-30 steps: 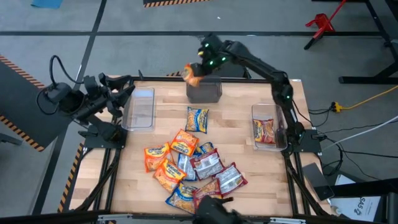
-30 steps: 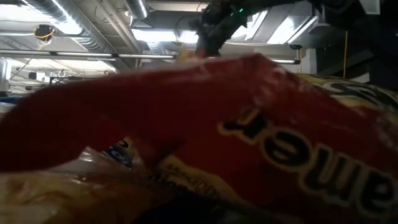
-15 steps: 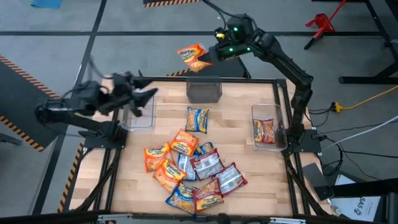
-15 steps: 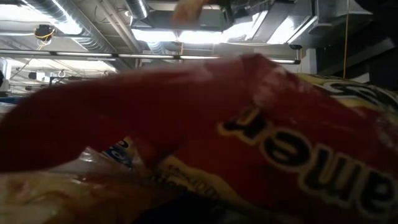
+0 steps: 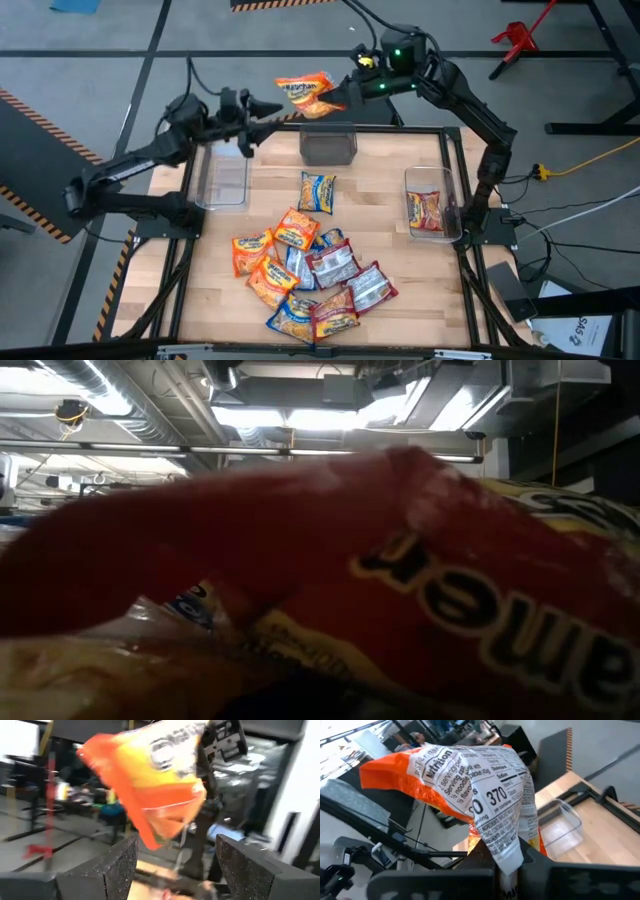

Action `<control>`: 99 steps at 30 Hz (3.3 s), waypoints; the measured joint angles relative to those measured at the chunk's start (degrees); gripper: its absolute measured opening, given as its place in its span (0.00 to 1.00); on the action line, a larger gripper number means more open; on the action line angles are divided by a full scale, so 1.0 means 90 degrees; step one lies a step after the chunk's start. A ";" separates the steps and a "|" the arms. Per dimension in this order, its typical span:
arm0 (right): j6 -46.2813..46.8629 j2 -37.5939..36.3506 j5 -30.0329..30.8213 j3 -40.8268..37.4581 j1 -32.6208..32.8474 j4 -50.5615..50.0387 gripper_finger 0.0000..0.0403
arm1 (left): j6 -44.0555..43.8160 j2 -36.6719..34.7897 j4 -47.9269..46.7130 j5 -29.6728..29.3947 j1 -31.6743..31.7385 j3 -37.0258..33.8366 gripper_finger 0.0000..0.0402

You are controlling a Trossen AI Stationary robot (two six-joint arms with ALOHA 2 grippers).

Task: Sort Maruchan noodles
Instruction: Put the orange noodle pack into the black bin

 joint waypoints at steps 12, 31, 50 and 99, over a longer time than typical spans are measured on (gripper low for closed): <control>0.0015 -0.0018 -0.0315 -0.0005 0.0044 0.0320 0.00 | -0.1168 0.1168 0.2470 0.1784 0.0529 -0.0005 0.64; -0.0010 0.0183 -0.0559 -0.0005 0.0049 0.0454 0.00 | -0.1738 0.1720 0.4053 0.1866 0.0457 -0.0005 0.64; 0.0055 0.0416 -0.0504 -0.0002 0.0000 0.0857 0.00 | -0.1680 0.1714 0.3969 0.2078 0.0457 -0.0005 0.51; -0.1748 0.0062 0.0826 0.0151 -0.1367 -0.2637 0.49 | -0.4393 0.2057 -0.1790 0.0050 0.1139 -0.0041 0.35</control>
